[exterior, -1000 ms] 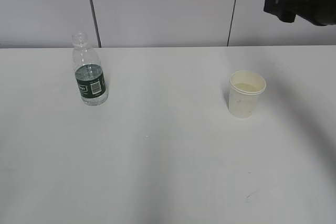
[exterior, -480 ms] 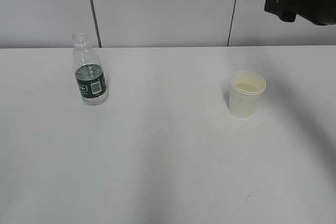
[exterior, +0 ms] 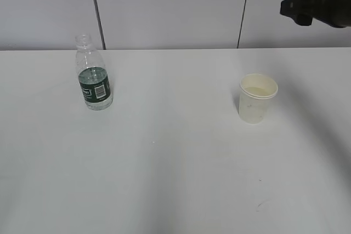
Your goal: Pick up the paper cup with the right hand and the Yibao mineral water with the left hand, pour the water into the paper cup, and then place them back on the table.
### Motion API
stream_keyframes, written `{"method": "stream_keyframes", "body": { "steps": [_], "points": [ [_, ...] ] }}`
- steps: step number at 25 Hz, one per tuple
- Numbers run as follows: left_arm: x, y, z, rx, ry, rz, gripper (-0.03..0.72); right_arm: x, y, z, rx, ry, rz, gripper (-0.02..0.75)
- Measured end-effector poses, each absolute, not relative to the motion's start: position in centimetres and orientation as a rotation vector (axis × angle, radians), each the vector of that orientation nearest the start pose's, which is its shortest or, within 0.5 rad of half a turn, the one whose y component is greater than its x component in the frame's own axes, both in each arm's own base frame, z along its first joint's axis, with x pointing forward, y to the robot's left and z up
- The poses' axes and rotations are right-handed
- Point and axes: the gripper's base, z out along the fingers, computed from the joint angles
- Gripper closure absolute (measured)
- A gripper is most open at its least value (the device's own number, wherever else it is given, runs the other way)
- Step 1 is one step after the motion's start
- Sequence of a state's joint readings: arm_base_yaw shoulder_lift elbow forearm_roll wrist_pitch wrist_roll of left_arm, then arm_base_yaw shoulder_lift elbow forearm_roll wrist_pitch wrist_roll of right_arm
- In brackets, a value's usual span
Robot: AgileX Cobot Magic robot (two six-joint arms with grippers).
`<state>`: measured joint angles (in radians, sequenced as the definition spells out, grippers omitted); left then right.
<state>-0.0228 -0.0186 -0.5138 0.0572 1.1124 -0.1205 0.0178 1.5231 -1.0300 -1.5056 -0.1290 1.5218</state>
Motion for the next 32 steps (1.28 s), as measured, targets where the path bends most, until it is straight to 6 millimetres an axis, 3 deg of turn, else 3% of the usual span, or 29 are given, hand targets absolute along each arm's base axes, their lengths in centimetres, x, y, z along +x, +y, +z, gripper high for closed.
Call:
{"method": "stream_keyframes", "body": {
  "steps": [5, 11, 23, 32],
  "points": [
    [-1.2, 0.5, 27.7, -0.106, 2.06, -0.02, 0.346, 34.2, 1.7, 30.1, -0.137, 1.951, 0.103, 0.161],
    [-1.2, 0.5, 27.7, -0.106, 2.06, -0.02, 0.346, 32.1, 1.6, 31.9, -0.159, 1.912, 0.081, 0.161],
    [-1.2, 0.5, 27.7, -0.106, 2.06, -0.02, 0.346, 25.3, 1.5, 31.2, -0.112, 1.906, 0.106, 0.161],
    [-1.2, 0.5, 27.7, -0.105, 2.06, -0.019, 0.346, 21.2, -0.2, 29.7, 0.006, 1.895, -0.059, 0.161]
  ]
}}
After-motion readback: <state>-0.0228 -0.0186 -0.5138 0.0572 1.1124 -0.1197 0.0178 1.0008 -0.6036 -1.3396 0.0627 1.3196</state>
